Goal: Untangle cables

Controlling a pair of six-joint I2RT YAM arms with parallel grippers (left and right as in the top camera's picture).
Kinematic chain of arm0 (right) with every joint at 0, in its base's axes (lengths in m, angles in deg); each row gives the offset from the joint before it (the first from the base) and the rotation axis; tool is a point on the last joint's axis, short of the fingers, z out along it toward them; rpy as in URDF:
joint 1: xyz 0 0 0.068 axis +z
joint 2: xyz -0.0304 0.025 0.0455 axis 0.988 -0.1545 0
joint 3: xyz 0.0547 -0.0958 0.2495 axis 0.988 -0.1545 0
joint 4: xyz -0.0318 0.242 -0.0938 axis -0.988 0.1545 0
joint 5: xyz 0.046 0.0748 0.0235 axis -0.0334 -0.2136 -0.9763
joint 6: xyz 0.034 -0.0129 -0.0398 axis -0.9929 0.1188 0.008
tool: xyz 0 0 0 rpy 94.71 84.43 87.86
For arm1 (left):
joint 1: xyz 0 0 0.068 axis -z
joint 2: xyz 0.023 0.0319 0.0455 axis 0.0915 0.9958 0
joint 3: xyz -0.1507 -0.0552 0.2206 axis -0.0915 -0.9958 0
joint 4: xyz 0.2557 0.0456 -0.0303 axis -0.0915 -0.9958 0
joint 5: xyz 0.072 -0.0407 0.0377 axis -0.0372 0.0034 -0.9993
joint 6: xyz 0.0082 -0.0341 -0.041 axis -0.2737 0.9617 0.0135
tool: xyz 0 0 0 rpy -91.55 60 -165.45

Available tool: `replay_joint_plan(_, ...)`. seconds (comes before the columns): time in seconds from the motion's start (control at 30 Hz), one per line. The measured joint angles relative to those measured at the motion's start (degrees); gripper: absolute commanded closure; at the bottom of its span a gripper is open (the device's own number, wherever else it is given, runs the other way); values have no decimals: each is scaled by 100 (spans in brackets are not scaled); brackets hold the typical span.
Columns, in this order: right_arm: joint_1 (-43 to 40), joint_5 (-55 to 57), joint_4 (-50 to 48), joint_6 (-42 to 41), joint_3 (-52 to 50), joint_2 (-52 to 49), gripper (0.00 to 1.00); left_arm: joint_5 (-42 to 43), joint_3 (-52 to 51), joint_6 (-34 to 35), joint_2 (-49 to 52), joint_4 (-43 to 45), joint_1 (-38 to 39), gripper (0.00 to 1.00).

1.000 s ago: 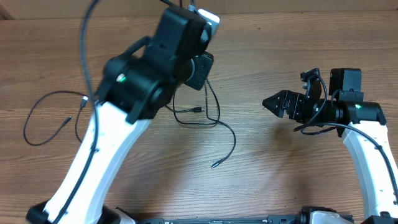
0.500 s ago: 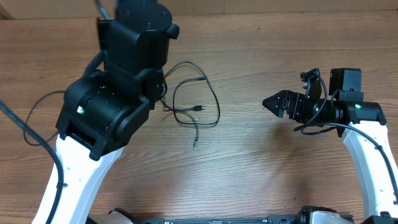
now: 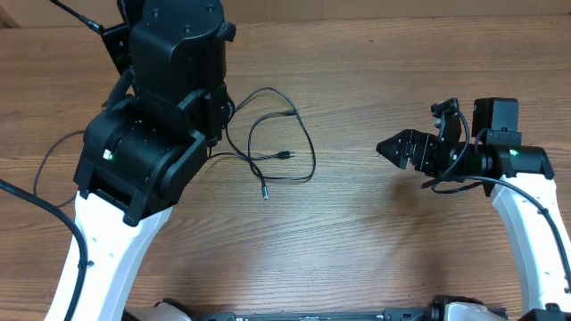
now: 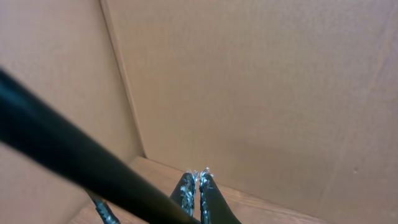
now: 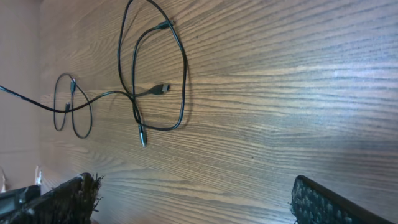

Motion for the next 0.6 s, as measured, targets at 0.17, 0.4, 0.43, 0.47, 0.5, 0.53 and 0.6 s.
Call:
replay_joint_plan(0.17, 262, 37, -33, -282, 0, 0, 2, 2, 0, 855, 2, -186, 0, 95)
replay_joint_plan(0.4, 1123, 37, -332, -426, 0, -234, 4, 149, 0, 2743, 74, -131, 0, 96)
replay_joint_plan(0.43, 1241, 37, -380, -479, 0, -332, 4, 181, 0, 2909, 114, -83, 0, 96)
replay_joint_plan(0.47, 1329, 39, -442, -544, 0, -457, 4, 210, 0, 3062, 166, 7, 0, 96)
replay_joint_plan(0.5, 1377, 39, -490, -592, 0, -544, 4, 227, -2, 3161, 210, 103, 0, 96)
replay_joint_plan(0.53, 1416, 37, -540, -636, 0, -629, 4, 249, -2, 3270, 262, 238, 0, 96)
replay_joint_plan(0.6, 1537, 42, -721, -732, 0, -898, 4, 297, -4, 3390, 337, 533, 0, 96)
